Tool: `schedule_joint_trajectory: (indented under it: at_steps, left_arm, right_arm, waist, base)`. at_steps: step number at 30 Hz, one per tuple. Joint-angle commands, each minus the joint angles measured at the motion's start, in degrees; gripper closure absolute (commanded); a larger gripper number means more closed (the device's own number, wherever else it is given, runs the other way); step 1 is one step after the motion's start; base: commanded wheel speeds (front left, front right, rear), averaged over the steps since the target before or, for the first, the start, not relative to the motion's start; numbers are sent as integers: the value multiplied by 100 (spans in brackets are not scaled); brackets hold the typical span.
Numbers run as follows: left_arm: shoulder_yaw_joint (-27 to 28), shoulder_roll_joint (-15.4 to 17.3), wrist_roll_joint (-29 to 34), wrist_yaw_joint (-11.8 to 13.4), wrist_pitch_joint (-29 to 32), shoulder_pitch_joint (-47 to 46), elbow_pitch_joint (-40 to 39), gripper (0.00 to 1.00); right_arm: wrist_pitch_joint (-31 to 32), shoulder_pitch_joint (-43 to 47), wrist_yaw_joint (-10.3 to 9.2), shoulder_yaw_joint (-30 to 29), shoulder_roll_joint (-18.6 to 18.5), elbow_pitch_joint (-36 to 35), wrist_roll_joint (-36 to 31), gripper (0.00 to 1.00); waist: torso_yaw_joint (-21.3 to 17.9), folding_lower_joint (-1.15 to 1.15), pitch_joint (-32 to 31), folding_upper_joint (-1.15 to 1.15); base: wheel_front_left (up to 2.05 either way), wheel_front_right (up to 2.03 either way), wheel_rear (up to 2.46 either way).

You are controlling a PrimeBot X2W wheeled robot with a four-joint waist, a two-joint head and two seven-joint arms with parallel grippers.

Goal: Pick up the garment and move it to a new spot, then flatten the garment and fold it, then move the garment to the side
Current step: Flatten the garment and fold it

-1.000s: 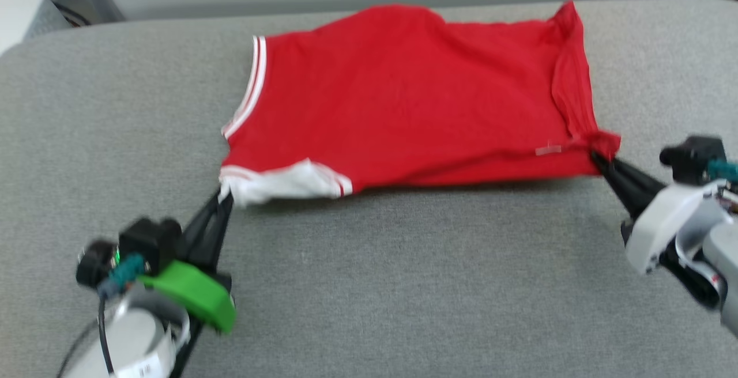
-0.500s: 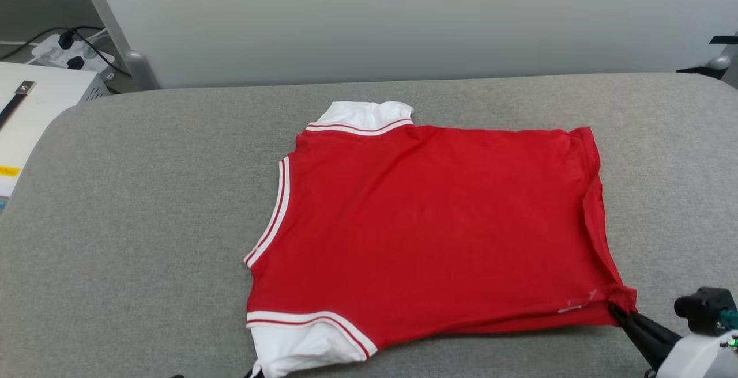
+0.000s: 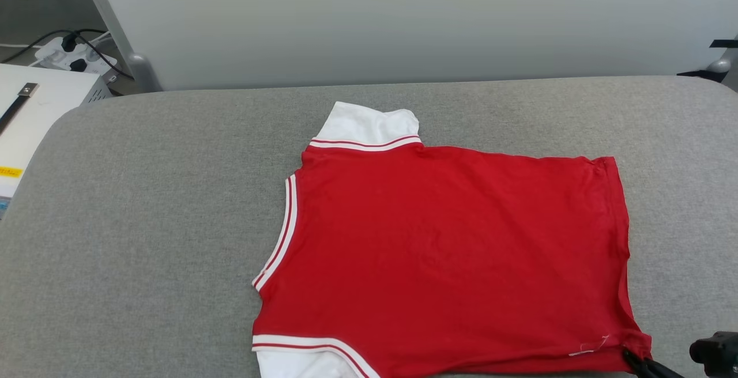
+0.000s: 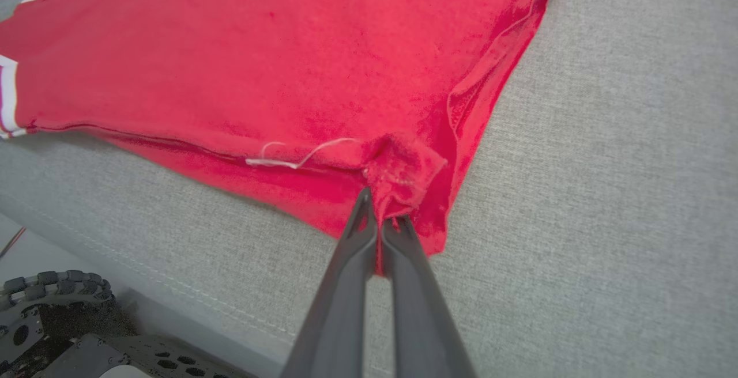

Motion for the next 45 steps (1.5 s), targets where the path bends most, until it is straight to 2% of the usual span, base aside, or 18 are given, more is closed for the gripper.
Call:
schedule_joint_trajectory:
  at_steps: [1,9,18,24,29,38,45]
  left_arm:
    - [3,55,102,-44,-38,-151,9,100]
    - [16,131,468,-286,-35,-1196,46,100]
    - [-8,84,616,-596,139,-2769,540,100]
    - [-190,9,589,-705,124,-3668,1208,100]
    - [-506,-42,561,-731,8,-4225,1974,100]
    - [-1400,-179,120,-735,-314,-4642,3134,100]
    - [-1865,-258,-251,-735,-554,-4852,3552,100]
  right_arm:
    - [64,71,-4,-137,100,-83,-116,100]
    - [362,-165,-4,-781,407,-448,-282,100]
    - [523,-743,-4,-1018,493,-546,-135,100]
    - [536,-1255,-4,-930,599,-370,-12,100]
    - [493,-1706,-4,-707,715,80,105,100]
    - [282,-2295,-4,-95,857,1051,122,100]
    - [-82,-2490,-4,187,819,1386,288,98]
  waist:
    - [13,1,14,0]
    - [-35,1,250,0]
    - [-243,1,766,0]
    - [-390,1,1119,0]
    - [-445,1,1366,0]
    - [-473,1,1605,0]
    - [-406,1,1549,0]
  base:
    - [0,0,0]
    - [0,0,0]
    - [0,0,0]
    - [0,0,0]
    - [0,0,0]
    - [0,0,0]
    - [0,0,0]
